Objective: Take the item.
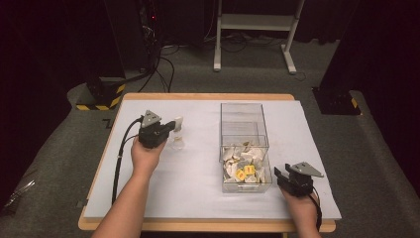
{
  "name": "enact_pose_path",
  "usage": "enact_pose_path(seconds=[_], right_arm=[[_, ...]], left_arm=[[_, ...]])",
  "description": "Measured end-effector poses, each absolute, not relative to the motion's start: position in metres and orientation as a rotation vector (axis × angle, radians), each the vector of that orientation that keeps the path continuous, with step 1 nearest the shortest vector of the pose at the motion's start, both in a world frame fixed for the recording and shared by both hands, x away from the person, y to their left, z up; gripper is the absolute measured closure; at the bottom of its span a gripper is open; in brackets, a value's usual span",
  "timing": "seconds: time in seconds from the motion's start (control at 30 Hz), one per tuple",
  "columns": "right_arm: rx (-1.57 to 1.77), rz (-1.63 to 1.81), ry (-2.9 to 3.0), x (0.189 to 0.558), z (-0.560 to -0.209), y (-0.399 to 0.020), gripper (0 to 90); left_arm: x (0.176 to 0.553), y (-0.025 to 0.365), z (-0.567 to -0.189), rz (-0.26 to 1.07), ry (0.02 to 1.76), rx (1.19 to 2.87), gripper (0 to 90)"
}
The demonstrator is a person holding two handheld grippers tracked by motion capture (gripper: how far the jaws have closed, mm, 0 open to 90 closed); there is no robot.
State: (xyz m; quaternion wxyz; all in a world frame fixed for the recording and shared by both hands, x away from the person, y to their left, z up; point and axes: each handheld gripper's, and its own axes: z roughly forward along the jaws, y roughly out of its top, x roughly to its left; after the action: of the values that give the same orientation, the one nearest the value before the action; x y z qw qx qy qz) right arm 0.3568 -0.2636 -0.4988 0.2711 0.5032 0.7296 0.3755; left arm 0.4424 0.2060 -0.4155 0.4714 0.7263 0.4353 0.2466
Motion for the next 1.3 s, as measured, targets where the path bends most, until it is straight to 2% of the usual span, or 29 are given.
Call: enact_pose_path(seconds=[0.53,0.57,0.6,0.8,1.03,1.2,1.3], right_arm=[[1.352,1.008,1.967,0.357,-0.499,-0.263,51.9],[1.351,1.008,1.965,0.357,-0.499,-0.263,51.9],[1.348,1.006,1.965,0.357,-0.499,-0.263,51.9],[1.349,1.008,1.966,0.357,-0.499,-0.263,51.8],[1.348,1.002,1.973,0.357,-0.499,-0.262,51.1],[1.345,0.994,1.979,0.357,-0.499,-0.261,50.9],[1.342,0.997,1.978,0.357,-0.499,-0.262,50.8]], left_arm=[[0.442,0.205,-0.424,0.598,1.116,1.827,90.0],[0.442,0.205,-0.423,0.598,1.117,1.821,87.9],[0.441,0.205,-0.422,0.604,1.120,1.818,78.2],[0.437,0.204,-0.419,0.615,1.121,1.811,62.6],[0.429,0.208,-0.410,0.581,1.121,1.795,51.2],[0.426,0.214,-0.409,0.510,1.128,1.774,42.7],[0.424,0.217,-0.411,0.476,1.130,1.776,40.3]])
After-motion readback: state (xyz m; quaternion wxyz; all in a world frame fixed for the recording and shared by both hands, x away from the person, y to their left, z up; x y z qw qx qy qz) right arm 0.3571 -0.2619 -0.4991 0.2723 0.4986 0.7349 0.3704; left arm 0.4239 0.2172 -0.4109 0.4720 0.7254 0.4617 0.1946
